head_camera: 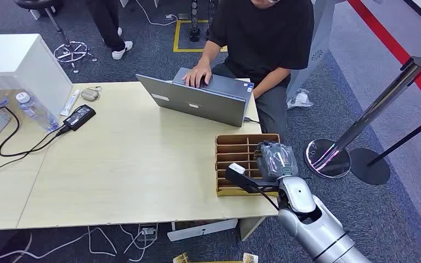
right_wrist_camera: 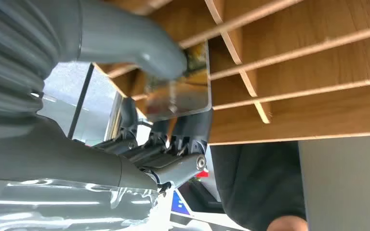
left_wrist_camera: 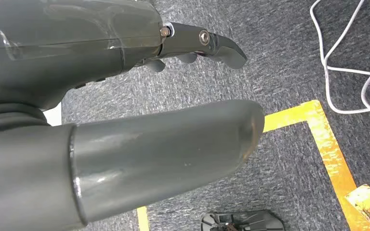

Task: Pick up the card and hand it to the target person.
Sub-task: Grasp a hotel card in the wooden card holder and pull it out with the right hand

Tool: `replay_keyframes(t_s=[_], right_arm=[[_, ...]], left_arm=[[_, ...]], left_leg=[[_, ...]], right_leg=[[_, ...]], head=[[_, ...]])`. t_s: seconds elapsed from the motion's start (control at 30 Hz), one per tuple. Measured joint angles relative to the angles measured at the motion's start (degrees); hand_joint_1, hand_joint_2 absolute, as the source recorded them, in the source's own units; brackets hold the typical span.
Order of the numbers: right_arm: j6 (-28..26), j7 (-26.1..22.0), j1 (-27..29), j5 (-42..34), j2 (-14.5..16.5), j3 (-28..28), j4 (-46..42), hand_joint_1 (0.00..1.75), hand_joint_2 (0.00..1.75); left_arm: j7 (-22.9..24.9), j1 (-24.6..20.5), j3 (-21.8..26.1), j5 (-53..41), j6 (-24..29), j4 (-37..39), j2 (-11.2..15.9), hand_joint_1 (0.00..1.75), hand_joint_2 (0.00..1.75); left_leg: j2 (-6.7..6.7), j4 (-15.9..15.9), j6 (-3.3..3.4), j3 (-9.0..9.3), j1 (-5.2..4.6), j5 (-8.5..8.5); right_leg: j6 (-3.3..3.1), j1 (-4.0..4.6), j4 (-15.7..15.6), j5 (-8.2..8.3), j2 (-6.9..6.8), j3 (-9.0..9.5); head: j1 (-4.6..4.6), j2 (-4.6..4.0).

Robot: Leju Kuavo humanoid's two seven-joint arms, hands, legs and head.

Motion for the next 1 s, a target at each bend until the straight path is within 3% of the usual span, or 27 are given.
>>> replay_keyframes(t_s=[1.0], right_arm=[[-3.82, 0.81, 0.13, -0.38, 0.45, 1.21, -3.82, 1.55, 1.75]], left_arm=[[0.0, 0.0, -0.02, 0.07, 0.09, 0.0, -0.09, 0.0, 0.0]], left_leg=[[0.02, 0.0, 0.0, 0.01, 0.0, 0.0]], right_leg=[[0.0, 0.0, 0.0, 0.0, 0.0, -0.01]], head=[[0.0, 0.01]])
